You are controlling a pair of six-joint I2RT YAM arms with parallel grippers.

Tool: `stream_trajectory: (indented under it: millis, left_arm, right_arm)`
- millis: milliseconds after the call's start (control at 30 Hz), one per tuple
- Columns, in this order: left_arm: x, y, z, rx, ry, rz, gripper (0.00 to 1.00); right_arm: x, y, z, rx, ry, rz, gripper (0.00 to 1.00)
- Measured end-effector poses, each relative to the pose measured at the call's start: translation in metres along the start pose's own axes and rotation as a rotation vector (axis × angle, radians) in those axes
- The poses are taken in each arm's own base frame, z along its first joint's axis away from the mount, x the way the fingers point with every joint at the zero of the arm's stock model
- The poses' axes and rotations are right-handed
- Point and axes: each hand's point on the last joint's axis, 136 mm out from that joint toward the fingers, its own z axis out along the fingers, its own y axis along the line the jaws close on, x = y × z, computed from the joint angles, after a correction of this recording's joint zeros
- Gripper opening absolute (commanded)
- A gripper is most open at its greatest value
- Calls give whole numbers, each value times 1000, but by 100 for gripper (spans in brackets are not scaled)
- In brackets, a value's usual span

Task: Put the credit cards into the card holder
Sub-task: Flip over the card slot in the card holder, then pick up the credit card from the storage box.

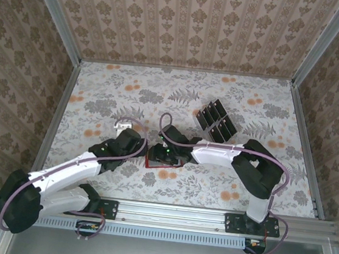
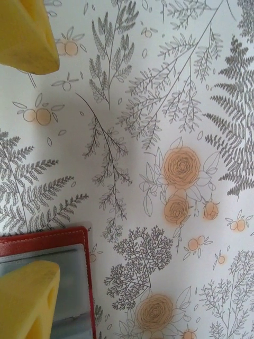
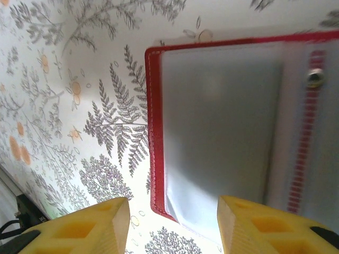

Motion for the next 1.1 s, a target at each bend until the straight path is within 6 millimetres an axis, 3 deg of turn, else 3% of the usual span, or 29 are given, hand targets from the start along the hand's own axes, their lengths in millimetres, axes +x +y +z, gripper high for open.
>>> stream_trajectory:
  millis: [200,333,433,533,633,700,800,933,1100]
  left_arm:
    - [3,8,-4,-15,-2,-12,100]
    - [7,11,-3,-25,9,-9,100]
    - [8,10,-2,-25,12,-8,100]
    - [11,8,3,-23,27,-3,100]
    - [17,5,10,-26,54,18,100]
    - [21,4,14,-28,74,34,100]
    - [21,-2,18,-20,91,49,100]
    - [20,-10,22,-5,107,58,100]
    - [22,-13,24,4,117,59,100]
  right_arm:
    - [5,5,5,-4,29,-7,50]
    - [1,12,-11,-16,15,-31,50]
    - [-15,20,-46,-32,-39,-63,50]
    - [-51,13,-98,-6,-155,-85,50]
    - [-89,-11,-144,79,-275,-91,49]
    - [-113,-40,-172,193,-342,-94,48]
    - [-128,-82,-197,370,-370,-105,46]
    - [-132,-123,-214,566,-331,-137,43]
    - [-129,-157,-208,719,-236,-183,36]
